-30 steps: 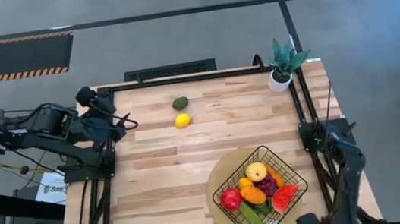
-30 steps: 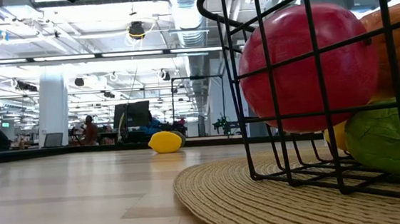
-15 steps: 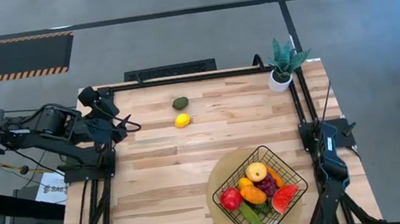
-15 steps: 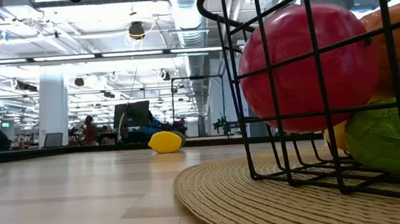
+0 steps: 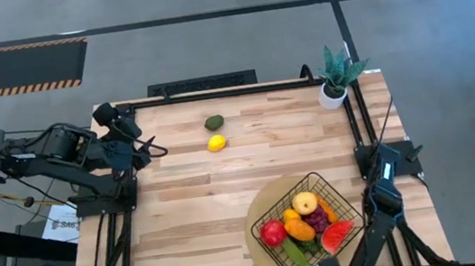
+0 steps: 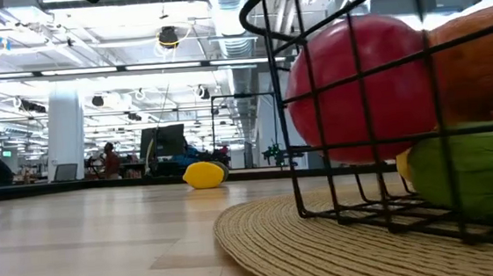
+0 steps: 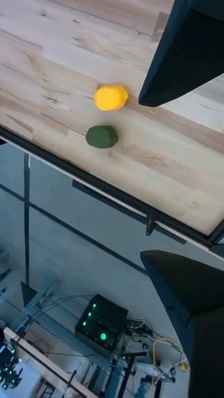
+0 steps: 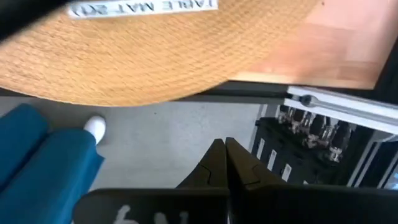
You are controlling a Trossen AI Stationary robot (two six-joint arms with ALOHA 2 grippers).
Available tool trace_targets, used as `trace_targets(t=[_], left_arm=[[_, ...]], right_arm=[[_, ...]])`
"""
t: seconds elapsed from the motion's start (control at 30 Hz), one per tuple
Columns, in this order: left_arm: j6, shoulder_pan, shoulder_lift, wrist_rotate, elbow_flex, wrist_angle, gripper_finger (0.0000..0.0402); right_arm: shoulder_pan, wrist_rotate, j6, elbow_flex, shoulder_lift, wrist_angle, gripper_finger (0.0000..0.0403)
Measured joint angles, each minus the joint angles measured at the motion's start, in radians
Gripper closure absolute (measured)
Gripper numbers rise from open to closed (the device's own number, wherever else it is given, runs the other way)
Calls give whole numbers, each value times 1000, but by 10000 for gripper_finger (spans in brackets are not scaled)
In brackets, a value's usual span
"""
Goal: Build produce basket
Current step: Move the mesh basket to the center of the table
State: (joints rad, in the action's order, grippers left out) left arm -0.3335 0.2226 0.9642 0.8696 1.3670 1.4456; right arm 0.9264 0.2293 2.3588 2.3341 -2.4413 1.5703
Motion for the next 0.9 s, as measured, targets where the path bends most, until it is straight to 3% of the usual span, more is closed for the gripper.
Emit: trace_targets(t=[0.27, 0.4, 0.57, 0.7, 0.9], left_arm=[[-4, 0, 0, -1, 0, -1, 17], [-3, 0, 0, -2, 0, 0, 17], [0, 0, 0, -2, 0, 0, 17], [7, 0, 0, -2, 0, 0, 17], [1, 0, 0, -5, 0, 0, 17]], right_arm=[[-50, -122, -21, 0, -4, 1, 402], [-67, -124, -69, 0, -4, 2, 402], [-50, -31, -66, 0, 4, 3, 402], [-28, -74, 11, 2, 27, 3, 402], [-74, -139, 3, 0, 21, 2, 402]])
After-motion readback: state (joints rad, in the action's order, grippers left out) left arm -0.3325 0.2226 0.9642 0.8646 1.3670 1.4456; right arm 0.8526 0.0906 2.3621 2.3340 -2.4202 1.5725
